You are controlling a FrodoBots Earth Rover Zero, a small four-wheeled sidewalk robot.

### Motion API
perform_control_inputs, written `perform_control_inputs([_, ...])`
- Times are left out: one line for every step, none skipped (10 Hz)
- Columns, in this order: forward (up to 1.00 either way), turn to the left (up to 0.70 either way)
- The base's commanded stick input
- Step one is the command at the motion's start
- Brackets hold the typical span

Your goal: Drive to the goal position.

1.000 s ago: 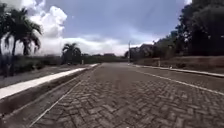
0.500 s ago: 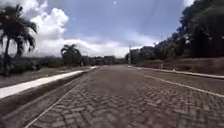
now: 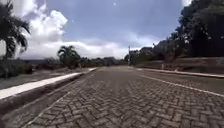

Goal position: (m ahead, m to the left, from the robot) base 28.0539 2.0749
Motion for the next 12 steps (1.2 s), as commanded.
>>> perform_control_inputs([1.0, 0.0])
perform_control_inputs([1.0, 0.0])
perform_control_inputs([1.0, 0.0])
perform_control_inputs([1.0, 0.0])
perform_control_inputs([1.0, 0.0])
perform_control_inputs([1.0, 0.0])
perform_control_inputs([1.0, 0.0])
perform_control_inputs([1.0, 0.0])
perform_control_inputs([1.0, 0.0])
perform_control_inputs([1.0, 0.0])
perform_control_inputs([1.0, 0.23])
perform_control_inputs([1.0, 0.07])
